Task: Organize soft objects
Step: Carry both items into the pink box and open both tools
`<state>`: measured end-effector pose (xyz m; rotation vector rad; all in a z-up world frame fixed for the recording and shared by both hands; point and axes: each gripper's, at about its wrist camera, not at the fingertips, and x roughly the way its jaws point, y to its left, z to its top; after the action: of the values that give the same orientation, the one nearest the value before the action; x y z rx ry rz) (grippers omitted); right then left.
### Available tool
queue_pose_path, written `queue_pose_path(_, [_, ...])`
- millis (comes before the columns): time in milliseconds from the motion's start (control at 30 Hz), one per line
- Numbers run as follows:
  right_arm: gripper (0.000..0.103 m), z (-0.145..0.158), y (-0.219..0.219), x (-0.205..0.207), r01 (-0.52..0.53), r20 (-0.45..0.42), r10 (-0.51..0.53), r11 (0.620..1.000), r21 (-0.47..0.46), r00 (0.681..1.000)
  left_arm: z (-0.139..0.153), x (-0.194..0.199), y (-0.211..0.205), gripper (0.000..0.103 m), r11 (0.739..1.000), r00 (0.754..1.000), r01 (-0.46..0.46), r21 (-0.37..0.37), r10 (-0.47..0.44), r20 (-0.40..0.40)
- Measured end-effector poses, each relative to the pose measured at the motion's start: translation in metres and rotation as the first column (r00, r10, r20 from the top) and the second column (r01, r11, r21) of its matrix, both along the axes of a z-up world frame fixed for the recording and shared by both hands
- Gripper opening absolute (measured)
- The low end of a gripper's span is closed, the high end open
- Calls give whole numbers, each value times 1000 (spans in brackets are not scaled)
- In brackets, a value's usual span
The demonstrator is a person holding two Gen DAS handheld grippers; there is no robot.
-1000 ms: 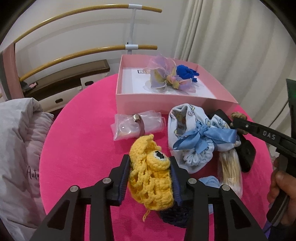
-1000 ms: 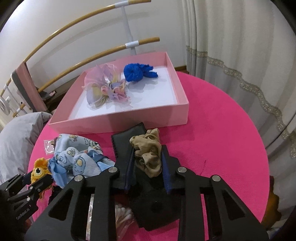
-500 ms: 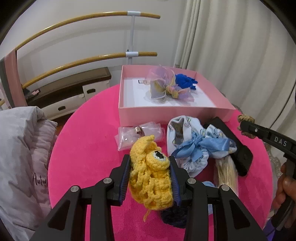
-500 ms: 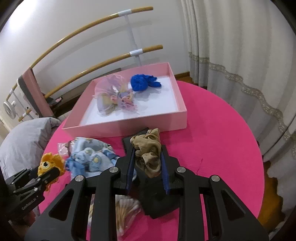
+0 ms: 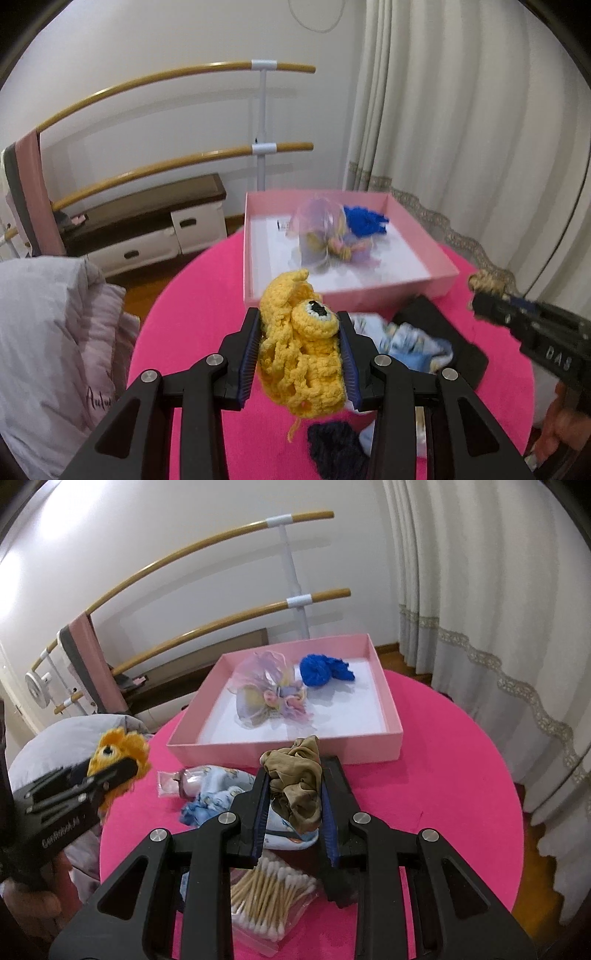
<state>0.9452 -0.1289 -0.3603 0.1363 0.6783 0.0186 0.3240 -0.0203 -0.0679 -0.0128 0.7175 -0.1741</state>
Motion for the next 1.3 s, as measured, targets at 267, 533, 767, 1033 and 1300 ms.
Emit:
queue_pose_path(267, [23, 26, 7, 3, -22, 47, 23, 999, -35, 999, 29, 8, 6, 36, 1000, 998, -7, -26, 8, 62])
queue_pose_path(533, [23, 45, 9, 19, -40, 80, 43, 998, -49, 996, 49, 29, 13, 36, 998, 995, -15, -55, 20, 97])
queue_pose_path(767, [23, 61, 3, 43, -54, 99, 56, 998, -23, 993, 57, 58, 12, 36, 998, 995, 0, -64, 7, 104])
queue_pose_path(1033, [23, 72, -15, 88, -45, 85, 44, 999, 15, 995, 61, 104, -1, 36, 998, 995, 13, -61, -7, 99])
queue_pose_path(1300, [24, 64, -45, 148, -25, -18, 25, 999, 37, 1000, 63, 167, -14, 36, 997, 999, 14, -72, -10, 48])
